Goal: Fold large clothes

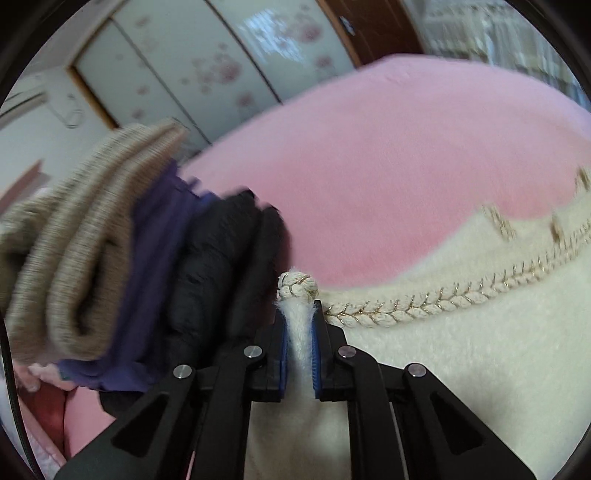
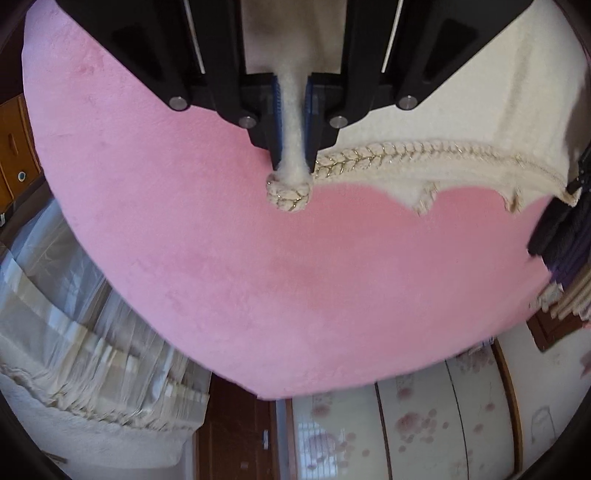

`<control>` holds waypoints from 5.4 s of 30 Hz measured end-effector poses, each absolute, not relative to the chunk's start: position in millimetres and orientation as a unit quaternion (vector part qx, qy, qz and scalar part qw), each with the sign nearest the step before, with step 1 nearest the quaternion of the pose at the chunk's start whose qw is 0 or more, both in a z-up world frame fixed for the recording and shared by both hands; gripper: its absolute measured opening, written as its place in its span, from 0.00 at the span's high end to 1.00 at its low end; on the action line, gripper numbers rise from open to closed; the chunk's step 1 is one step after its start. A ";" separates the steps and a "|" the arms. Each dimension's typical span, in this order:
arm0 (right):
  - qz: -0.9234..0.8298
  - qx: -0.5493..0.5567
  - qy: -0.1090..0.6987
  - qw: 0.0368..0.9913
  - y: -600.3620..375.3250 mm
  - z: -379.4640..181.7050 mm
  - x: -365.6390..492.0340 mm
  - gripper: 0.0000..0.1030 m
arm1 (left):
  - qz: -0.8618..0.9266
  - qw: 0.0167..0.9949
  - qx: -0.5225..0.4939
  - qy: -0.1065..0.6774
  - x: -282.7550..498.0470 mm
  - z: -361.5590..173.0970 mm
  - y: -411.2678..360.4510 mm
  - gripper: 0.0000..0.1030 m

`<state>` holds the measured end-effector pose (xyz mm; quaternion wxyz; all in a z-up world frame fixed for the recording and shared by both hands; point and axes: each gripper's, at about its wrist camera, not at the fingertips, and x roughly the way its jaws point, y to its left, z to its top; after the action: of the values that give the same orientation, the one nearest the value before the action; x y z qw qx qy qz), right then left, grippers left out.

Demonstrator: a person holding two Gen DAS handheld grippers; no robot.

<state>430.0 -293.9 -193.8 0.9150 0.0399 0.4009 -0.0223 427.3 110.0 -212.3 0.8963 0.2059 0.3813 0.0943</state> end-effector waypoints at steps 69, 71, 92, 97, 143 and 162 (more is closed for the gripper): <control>-0.085 0.037 0.433 0.897 -271.7 -226.2 221.7 0.94 | 0.134 0.878 -0.048 0.457 258.1 -252.0 160.3 0.00; -0.091 0.031 0.433 0.896 -267.7 -228.0 220.2 0.94 | 0.150 0.874 -0.048 0.460 258.9 -254.5 169.1 0.00; -0.042 0.095 0.427 0.898 -226.3 -177.7 204.3 0.78 | 0.051 0.847 -0.192 0.492 216.3 -189.7 174.3 0.00; -0.001 0.086 0.404 0.910 -190.9 -153.3 199.7 0.77 | 0.031 0.836 -0.251 0.487 197.6 -183.1 182.9 0.00; 0.067 0.029 0.397 0.915 -83.3 -192.4 245.3 0.76 | 0.015 0.844 -0.377 0.382 284.3 -271.6 199.3 0.78; 0.116 -0.003 0.437 0.892 -65.8 -233.6 277.4 0.89 | -0.023 0.950 -0.117 0.287 278.1 -146.3 82.3 0.80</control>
<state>277.4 -65.8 -233.6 0.8919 -0.0025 0.4373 0.1156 278.1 82.3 -146.3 0.9505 -0.1171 0.2871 -0.0227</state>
